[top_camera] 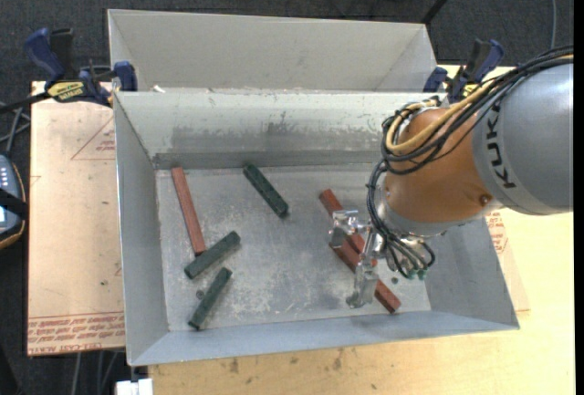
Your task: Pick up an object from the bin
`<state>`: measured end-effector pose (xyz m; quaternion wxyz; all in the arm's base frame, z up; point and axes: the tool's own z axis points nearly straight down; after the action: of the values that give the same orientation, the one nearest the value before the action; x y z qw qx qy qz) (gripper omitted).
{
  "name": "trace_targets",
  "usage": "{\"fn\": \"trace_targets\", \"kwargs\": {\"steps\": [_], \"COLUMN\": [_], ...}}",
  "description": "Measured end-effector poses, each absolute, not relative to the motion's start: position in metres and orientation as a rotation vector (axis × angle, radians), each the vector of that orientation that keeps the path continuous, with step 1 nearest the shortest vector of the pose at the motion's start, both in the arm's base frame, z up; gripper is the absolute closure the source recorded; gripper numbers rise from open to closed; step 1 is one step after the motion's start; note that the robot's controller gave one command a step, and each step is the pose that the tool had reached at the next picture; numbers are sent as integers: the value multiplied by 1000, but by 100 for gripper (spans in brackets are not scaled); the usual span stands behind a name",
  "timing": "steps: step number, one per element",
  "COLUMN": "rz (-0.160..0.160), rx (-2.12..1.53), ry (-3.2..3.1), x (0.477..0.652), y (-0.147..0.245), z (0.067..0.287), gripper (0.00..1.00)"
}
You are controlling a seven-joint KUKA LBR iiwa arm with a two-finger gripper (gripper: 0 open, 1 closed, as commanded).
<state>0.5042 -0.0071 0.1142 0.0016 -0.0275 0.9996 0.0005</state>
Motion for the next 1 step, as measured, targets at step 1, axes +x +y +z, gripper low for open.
{"fn": "trace_targets", "kwargs": {"steps": [1], "rz": [1], "rx": [-229], "ry": [3133], "x": [544], "y": [-33], "z": [100], "gripper": [0]}}
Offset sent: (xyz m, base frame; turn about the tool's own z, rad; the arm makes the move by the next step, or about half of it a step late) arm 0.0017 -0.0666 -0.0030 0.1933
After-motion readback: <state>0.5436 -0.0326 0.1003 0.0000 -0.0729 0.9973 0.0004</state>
